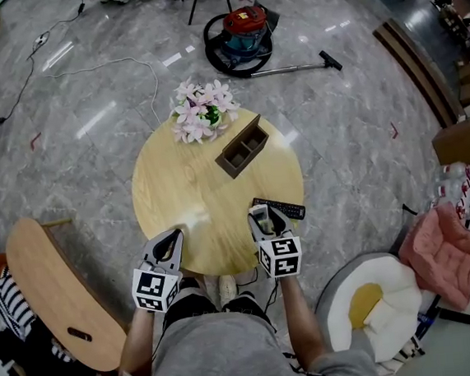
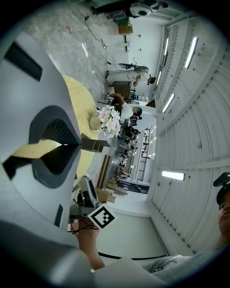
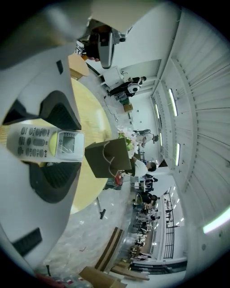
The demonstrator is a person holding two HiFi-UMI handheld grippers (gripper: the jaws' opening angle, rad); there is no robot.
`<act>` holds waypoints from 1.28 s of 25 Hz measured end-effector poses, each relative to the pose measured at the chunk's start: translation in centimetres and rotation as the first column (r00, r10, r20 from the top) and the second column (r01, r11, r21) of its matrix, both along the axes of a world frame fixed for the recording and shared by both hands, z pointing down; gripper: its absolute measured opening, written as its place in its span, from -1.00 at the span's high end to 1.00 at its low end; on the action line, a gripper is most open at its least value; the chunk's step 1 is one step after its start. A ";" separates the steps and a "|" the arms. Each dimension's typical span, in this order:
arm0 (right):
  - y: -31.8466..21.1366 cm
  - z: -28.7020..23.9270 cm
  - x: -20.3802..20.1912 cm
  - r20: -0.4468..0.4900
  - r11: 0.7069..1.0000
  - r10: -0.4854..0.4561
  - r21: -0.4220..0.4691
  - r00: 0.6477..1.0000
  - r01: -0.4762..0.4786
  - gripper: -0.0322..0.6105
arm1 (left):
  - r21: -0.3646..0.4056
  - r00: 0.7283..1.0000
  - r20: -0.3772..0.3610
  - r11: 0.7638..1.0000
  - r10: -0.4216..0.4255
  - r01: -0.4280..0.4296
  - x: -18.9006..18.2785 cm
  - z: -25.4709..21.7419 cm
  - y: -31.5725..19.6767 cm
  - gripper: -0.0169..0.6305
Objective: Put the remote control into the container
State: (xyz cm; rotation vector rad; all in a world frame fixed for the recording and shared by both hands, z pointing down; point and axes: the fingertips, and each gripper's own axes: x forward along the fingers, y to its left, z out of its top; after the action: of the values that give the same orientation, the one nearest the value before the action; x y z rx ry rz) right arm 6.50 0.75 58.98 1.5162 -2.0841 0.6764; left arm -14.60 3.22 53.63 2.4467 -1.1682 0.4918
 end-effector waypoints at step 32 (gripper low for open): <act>-14.2 -18.9 -0.7 0.118 0.780 -0.080 0.626 0.990 -0.011 0.22 | -0.035 0.999 0.009 0.999 0.042 -0.042 0.8 2.3 -1.1 0.93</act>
State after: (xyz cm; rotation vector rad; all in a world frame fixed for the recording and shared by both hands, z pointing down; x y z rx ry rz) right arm 5.79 -13.42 40.08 1.7933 -2.6005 0.0447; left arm -13.78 2.10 55.94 2.4460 -1.1052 0.5331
